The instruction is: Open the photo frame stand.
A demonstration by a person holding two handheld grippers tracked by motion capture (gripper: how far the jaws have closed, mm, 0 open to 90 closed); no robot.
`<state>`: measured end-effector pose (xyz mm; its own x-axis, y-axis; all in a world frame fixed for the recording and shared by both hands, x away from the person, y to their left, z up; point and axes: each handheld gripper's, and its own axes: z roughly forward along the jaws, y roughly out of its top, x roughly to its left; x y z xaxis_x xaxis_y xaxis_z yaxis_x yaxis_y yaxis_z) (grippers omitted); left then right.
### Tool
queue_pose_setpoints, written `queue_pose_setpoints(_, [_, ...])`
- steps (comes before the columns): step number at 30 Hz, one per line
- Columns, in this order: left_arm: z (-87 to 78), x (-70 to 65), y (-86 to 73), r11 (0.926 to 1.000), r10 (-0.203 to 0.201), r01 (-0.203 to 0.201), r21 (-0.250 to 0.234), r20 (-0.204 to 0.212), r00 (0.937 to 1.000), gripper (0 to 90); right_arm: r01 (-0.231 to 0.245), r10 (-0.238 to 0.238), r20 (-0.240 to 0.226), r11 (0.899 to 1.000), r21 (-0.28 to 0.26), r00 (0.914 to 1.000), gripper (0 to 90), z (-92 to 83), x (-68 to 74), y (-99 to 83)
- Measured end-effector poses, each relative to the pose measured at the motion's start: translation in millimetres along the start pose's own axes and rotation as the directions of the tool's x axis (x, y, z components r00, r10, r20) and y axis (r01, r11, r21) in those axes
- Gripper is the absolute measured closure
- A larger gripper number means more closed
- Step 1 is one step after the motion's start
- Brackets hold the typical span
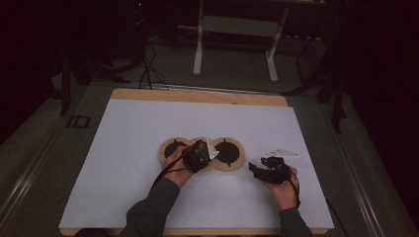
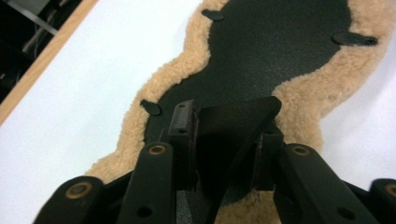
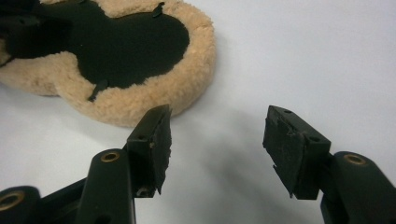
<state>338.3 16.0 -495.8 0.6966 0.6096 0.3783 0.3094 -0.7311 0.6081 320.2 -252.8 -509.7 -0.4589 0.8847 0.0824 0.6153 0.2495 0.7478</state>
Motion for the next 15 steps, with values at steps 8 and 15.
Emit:
queue_pose_setpoints(8, [-3.3, 6.4, -5.3, 0.9983, -0.045, 0.046, -0.035, 0.034, 0.9984, 71.3, 0.001, -0.001, -0.002, 1.000, -0.003, 1.0000, 40.8, -0.5, 0.3, 0.4])
queue_pose_setpoints(15, [-5.4, 8.8, -9.2, 0.9944, -0.081, 0.084, -0.064, 0.048, 0.9956, 71.0, -0.002, 0.002, -0.012, 1.000, -0.012, 0.9999, 40.5, -2.1, 1.8, 1.6])
